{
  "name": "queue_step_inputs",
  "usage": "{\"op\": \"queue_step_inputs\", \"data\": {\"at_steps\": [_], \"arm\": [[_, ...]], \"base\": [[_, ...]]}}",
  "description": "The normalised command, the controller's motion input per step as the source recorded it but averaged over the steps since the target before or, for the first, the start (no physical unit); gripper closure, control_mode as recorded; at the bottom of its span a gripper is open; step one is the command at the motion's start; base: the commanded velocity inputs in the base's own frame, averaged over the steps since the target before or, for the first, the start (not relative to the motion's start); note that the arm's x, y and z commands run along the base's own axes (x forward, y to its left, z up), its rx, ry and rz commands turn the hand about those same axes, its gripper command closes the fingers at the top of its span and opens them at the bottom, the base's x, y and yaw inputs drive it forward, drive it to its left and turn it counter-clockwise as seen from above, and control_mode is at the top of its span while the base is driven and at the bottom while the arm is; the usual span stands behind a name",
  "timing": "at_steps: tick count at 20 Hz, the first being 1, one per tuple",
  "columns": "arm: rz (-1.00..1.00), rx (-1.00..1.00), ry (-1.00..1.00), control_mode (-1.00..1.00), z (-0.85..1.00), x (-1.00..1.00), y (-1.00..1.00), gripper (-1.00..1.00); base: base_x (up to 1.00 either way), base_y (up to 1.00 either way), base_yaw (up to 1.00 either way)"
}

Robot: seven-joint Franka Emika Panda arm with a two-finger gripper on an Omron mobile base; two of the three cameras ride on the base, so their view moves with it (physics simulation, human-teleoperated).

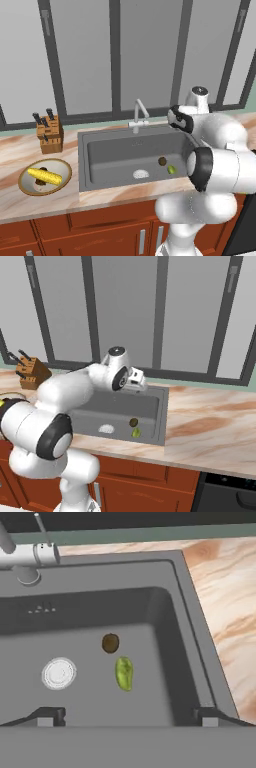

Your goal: There is a mixed pile of frozen fruits and vegetables on the counter. Locate all the frozen vegetables and place the items in a bowl on the counter. Take all the frozen fruits and defrost them in a running sink.

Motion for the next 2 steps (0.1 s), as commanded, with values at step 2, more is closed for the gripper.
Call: {"op": "queue_step_inputs", "data": {"at_steps": [2], "arm": [[0.00,0.01,-0.04,-1.00,1.00,-0.20,0.02,-1.00]], "base": [[0.00,0.00,0.00]]}}
